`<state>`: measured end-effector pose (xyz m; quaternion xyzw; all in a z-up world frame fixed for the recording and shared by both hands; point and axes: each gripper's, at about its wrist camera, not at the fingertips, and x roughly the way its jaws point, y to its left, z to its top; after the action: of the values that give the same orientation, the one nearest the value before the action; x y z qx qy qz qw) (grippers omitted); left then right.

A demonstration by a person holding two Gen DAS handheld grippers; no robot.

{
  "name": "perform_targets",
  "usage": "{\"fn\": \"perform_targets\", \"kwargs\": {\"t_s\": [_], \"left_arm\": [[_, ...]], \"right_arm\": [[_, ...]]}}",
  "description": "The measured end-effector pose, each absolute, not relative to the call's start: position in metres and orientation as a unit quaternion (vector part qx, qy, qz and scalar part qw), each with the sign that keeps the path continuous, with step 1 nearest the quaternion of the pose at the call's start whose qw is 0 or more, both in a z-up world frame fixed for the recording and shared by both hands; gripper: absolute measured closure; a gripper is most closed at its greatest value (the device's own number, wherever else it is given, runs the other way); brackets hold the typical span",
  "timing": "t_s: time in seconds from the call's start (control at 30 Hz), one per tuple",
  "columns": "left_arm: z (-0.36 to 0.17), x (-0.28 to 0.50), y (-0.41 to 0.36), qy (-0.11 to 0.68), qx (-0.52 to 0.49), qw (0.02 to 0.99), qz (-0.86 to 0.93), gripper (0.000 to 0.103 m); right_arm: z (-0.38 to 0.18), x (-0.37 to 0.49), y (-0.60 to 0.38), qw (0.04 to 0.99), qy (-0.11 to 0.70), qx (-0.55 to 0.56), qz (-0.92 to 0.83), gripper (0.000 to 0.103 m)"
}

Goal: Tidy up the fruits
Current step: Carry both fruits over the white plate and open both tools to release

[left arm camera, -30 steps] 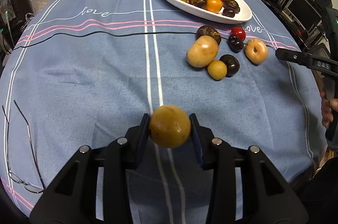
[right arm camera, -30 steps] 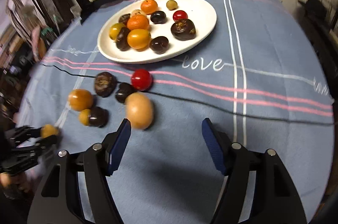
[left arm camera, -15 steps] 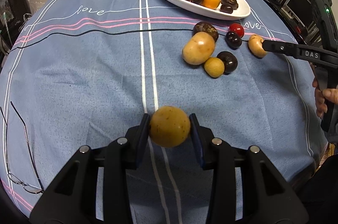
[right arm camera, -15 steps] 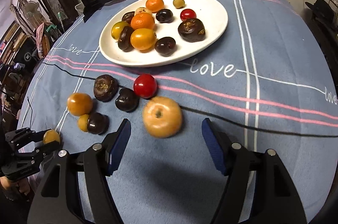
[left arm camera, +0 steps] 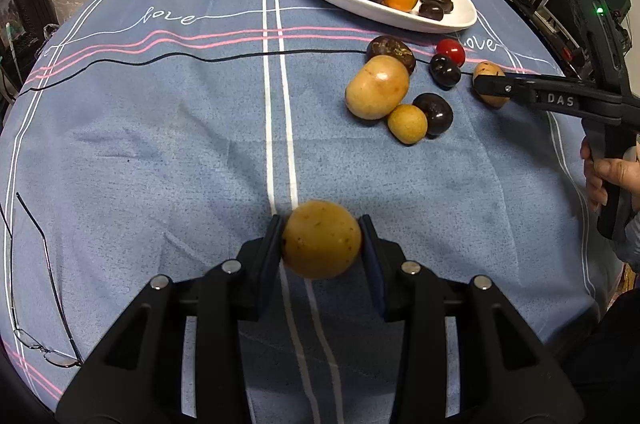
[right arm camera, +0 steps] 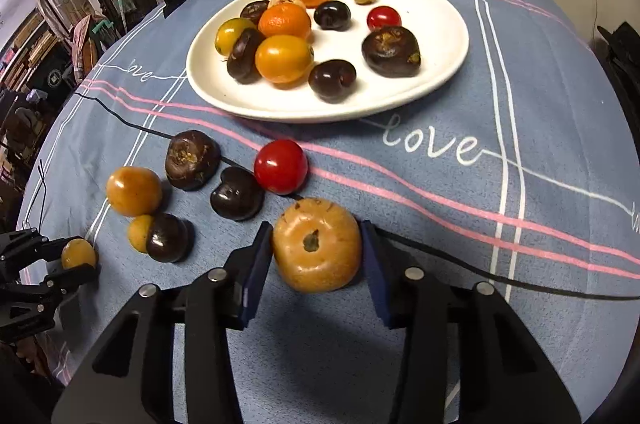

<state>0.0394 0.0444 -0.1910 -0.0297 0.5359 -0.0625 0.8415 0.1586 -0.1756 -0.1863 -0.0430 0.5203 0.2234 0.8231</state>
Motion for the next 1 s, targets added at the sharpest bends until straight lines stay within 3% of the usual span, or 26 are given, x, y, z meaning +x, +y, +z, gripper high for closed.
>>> {"fn": "perform_targets", "kwargs": {"t_s": [0.63,1.0], "left_arm": [[-0.176,0.045,0.052,0.51,-0.053,0.855,-0.078,0.065],[-0.144,0.105,0.021,0.475,-0.028,0.873,-0.107,0.065]], "right_arm": [[-0.172,0.101,-0.207,0.817,0.531,0.012,0.224,0.059],[-0.155,0.094,-0.255,0.834,0.516,0.052,0.188,0.059]]}}
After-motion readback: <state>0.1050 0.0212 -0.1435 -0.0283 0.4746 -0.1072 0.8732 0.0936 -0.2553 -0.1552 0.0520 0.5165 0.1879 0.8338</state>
